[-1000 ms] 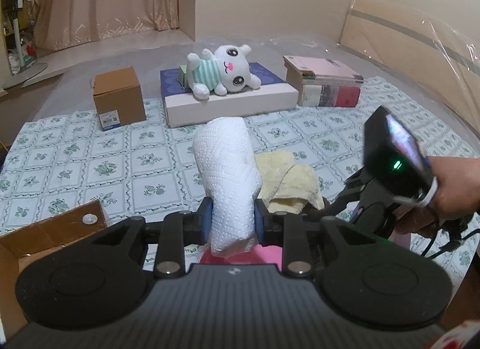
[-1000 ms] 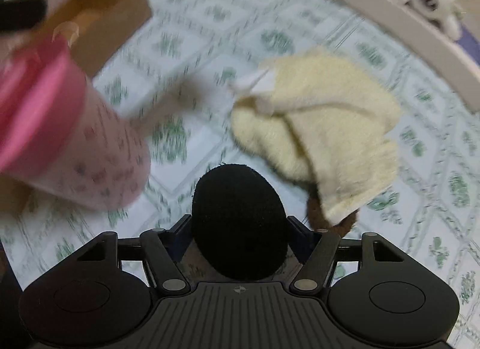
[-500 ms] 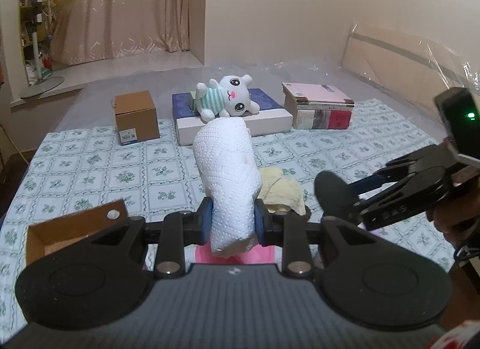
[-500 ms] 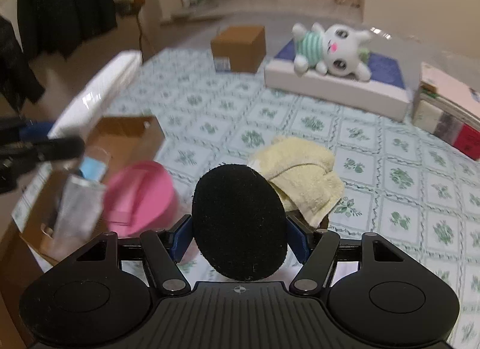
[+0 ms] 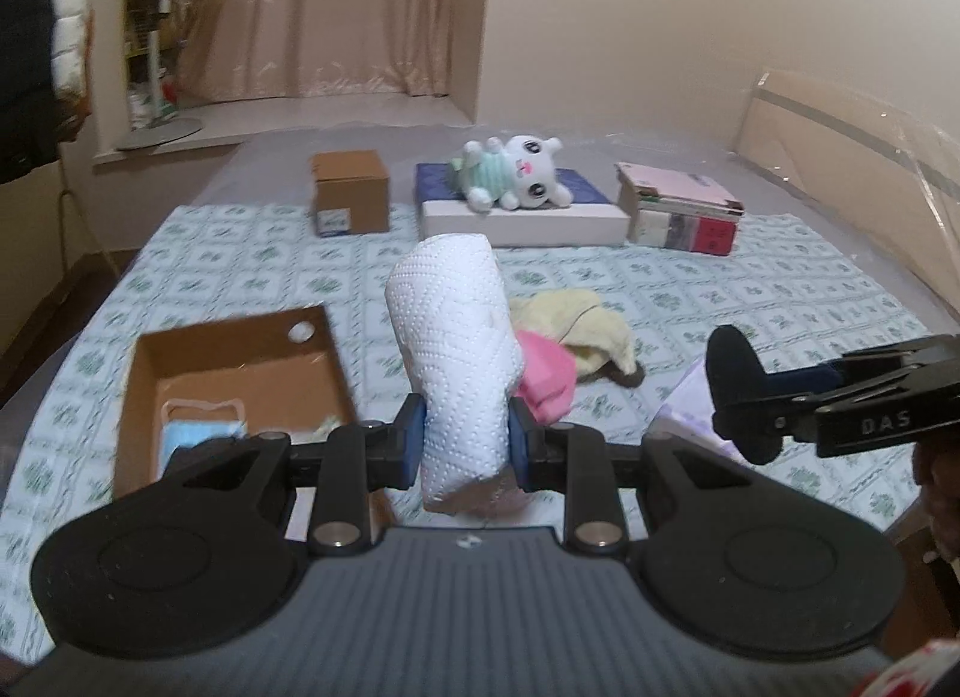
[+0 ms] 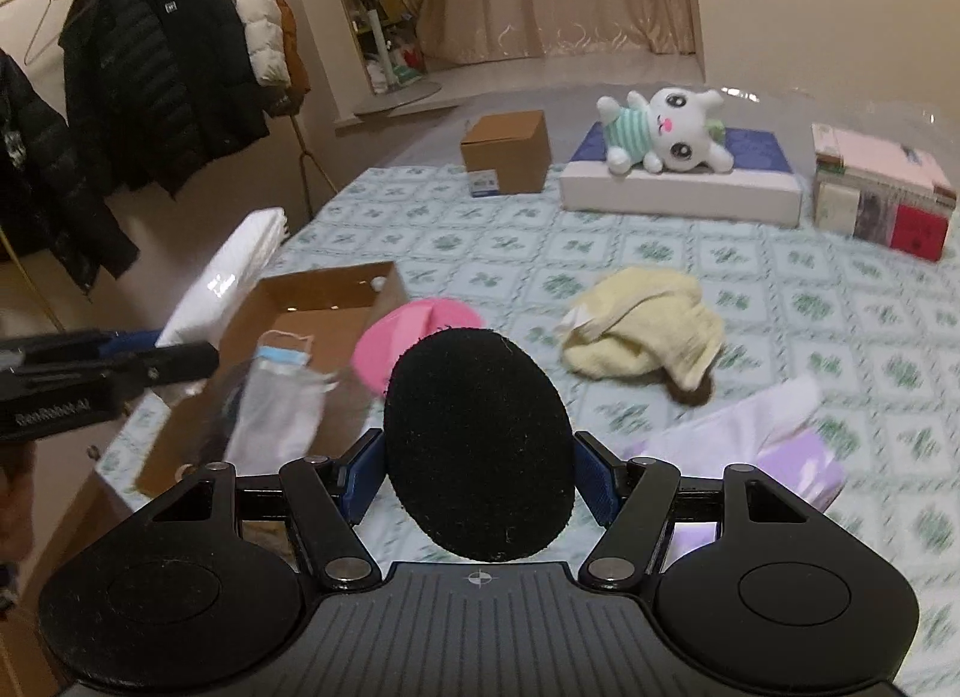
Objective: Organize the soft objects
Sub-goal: 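Carry the towel and the black ball over the cardboard tray, then lower towel and ball into the tray and open both grippers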
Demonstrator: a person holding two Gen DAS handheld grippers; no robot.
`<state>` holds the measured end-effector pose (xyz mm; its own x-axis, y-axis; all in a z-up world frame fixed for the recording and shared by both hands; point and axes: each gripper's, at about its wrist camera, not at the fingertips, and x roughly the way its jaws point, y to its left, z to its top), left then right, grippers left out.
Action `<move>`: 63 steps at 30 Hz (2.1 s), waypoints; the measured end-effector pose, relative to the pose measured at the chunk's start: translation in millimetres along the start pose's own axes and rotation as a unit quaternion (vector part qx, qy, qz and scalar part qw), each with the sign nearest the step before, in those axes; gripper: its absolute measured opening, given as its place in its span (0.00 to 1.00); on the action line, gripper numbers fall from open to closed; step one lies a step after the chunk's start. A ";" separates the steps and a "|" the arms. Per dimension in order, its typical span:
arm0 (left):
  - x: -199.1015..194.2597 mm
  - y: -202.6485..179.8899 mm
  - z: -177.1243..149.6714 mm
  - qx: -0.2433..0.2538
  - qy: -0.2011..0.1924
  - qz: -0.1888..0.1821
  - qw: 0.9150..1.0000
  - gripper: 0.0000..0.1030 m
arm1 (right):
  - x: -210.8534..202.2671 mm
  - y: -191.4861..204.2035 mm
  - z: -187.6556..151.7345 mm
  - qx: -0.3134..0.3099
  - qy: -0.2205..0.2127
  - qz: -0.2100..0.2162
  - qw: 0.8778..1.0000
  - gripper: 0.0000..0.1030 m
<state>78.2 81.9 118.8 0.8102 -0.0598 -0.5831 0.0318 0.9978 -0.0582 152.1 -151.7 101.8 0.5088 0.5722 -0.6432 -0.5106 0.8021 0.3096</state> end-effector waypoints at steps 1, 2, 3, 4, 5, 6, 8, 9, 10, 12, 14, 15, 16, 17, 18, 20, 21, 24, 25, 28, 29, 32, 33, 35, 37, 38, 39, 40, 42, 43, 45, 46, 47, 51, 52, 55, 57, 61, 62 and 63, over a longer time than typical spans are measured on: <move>-3.5 2.7 -4.7 -0.004 0.001 0.002 1.000 0.25 | 0.1 3.5 -3.3 0.003 0.000 0.004 1.000 0.64; -7.0 5.5 -9.7 -0.009 0.002 0.005 1.000 0.25 | 0.1 8.5 -6.8 0.004 -0.001 0.007 1.000 0.64; -9.6 8.2 -13.2 -0.012 0.002 0.009 1.000 0.25 | 0.1 12.3 -10.4 0.005 -0.002 0.010 1.000 0.64; -13.4 11.3 -18.1 -0.016 0.001 0.014 1.000 0.25 | 0.4 16.3 -13.7 0.006 -0.002 0.013 1.000 0.64; -17.8 14.6 -24.1 -0.019 0.000 0.023 1.000 0.25 | 0.3 21.9 -17.2 0.005 -0.002 0.018 1.000 0.64; -21.1 17.9 -29.0 -0.022 0.001 0.030 0.999 0.25 | 1.0 26.3 -20.4 0.005 -0.001 0.023 1.000 0.64; -27.9 25.3 -40.5 -0.030 0.004 0.045 0.999 0.25 | 2.9 35.1 -26.9 0.004 0.003 0.031 0.999 0.64; -31.2 29.0 -46.0 -0.032 0.006 0.052 0.998 0.25 | 4.9 40.0 -30.5 0.003 0.006 0.036 0.999 0.64; -34.6 32.9 -51.4 -0.034 0.008 0.058 0.998 0.25 | 7.0 44.6 -33.7 0.002 0.009 0.040 0.999 0.64; -40.8 41.0 -60.9 -0.042 0.012 0.070 0.997 0.25 | 12.5 52.0 -38.0 0.000 0.015 0.049 0.999 0.64; -46.3 49.8 -68.3 -0.051 0.015 0.082 0.995 0.25 | 17.8 58.3 -41.5 -0.002 0.021 0.056 0.998 0.64; -47.7 52.4 -70.9 -0.054 0.016 0.086 0.995 0.25 | 20.5 61.9 -42.5 -0.004 0.024 0.060 0.998 0.64; -49.8 56.4 -73.2 -0.056 0.018 0.091 0.994 0.25 | 23.5 65.5 -43.0 -0.006 0.025 0.063 0.998 0.64; -51.2 59.9 -74.9 -0.058 0.019 0.096 0.994 0.25 | 25.7 69.9 -43.0 -0.009 0.026 0.068 0.997 0.64; -52.6 63.6 -76.7 -0.059 0.019 0.100 0.993 0.25 | 27.6 74.1 -43.1 -0.012 0.027 0.071 0.997 0.64; -54.0 70.3 -78.5 -0.064 0.021 0.106 0.992 0.25 | 32.1 81.4 -42.0 -0.018 0.027 0.078 0.996 0.64; -53.5 72.8 -79.0 -0.067 0.023 0.107 0.992 0.25 | 35.3 84.3 -41.7 -0.019 0.028 0.080 0.996 0.64; -51.4 78.7 -80.4 -0.067 0.027 0.109 0.991 0.25 | 46.1 92.7 -40.1 -0.023 0.033 0.089 0.995 0.64; -50.6 81.1 -81.0 -0.069 0.028 0.110 0.991 0.25 | 49.8 95.9 -39.6 -0.024 0.034 0.092 0.995 0.64; -46.4 85.8 -82.0 -0.070 0.032 0.111 0.991 0.25 | 60.2 104.7 -38.6 -0.029 0.037 0.100 0.994 0.64; -45.2 87.8 -82.5 -0.070 0.033 0.111 0.991 0.25 | 63.8 106.9 -38.0 -0.031 0.039 0.103 0.994 0.64; -41.2 93.0 -84.4 -0.073 0.036 0.112 0.990 0.25 | 72.8 112.4 -37.8 -0.034 0.043 0.106 0.993 0.64; -40.2 94.3 -85.1 -0.075 0.037 0.112 0.990 0.25 | 75.9 114.1 -37.9 -0.035 0.044 0.108 0.993 0.64; -38.2 97.2 -86.0 -0.076 0.039 0.112 0.990 0.25 | 81.9 116.9 -38.3 -0.036 0.048 0.109 0.992 0.64; -36.4 100.3 -87.2 -0.078 0.041 0.112 0.990 0.25 | 86.6 119.6 -39.0 -0.038 0.049 0.109 0.992 0.64; -35.6 101.8 -87.7 -0.079 0.041 0.112 0.990 0.25 | 87.8 120.9 -39.2 -0.038 0.050 0.110 0.992 0.64; -34.8 103.2 -88.3 -0.079 0.042 0.112 0.990 0.25 | 90.1 121.5 -38.9 -0.039 0.050 0.110 0.992 0.64; -34.2 104.7 -88.9 -0.080 0.043 0.112 0.990 0.25 | 92.2 122.4 -38.6 -0.039 0.050 0.110 0.992 0.64; -32.1 107.4 -89.9 -0.079 0.045 0.111 0.990 0.25 | 96.4 124.3 -38.3 -0.040 0.048 0.109 0.992 0.64; -30.9 108.7 -90.5 -0.079 0.046 0.110 0.990 0.25 | 98.7 125.4 -38.0 -0.040 0.048 0.108 0.992 0.64; -27.9 111.9 -91.0 -0.079 0.048 0.109 0.990 0.25 | 102.9 127.8 -37.2 -0.042 0.047 0.106 0.992 0.64; -26.2 113.1 -91.1 -0.079 0.049 0.108 0.990 0.25 | 105.5 128.8 -37.0 -0.043 0.046 0.104 0.993 0.64; -24.7 113.7 -91.3 -0.080 0.050 0.107 0.990 0.25 | 107.7 130.0 -37.2 -0.045 0.045 0.103 0.993 0.64; -17.2 121.3 -93.3 -0.079 0.055 0.102 0.990 0.25 | 118.7 136.5 -37.8 -0.059 0.041 0.090 0.993 0.64; -14.7 123.7 -93.6 -0.079 0.057 0.101 0.990 0.25 | 122.9 137.8 -37.9 -0.063 0.043 0.089 0.993 0.64; -5.7 131.7 -94.3 -0.078 0.064 0.100 0.990 0.25 | 136.9 140.9 -37.6 -0.071 0.048 0.085 0.993 0.64; 0.6 136.5 -93.6 -0.074 0.069 0.096 0.990 0.25 | 147.8 144.1 -36.5 -0.078 0.052 0.083 0.992 0.64; 17.0 145.6 -92.2 -0.063 0.083 0.088 0.991 0.25 | 171.1 151.9 -34.5 -0.098 0.062 0.080 0.990 0.64; 22.8 148.1 -92.0 -0.059 0.088 0.085 0.991 0.25 | 177.7 154.1 -34.5 -0.105 0.067 0.079 0.989 0.64; 27.3 149.8 -92.4 -0.057 0.092 0.084 0.991 0.25 | 184.5 155.9 -34.9 -0.114 0.072 0.078 0.988 0.64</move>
<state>51.0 227.1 19.3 0.6778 0.0914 -0.7296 -0.1687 0.9851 -0.0332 142.2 73.0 7.0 0.3162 0.6424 -0.6982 -0.7262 0.6374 0.2576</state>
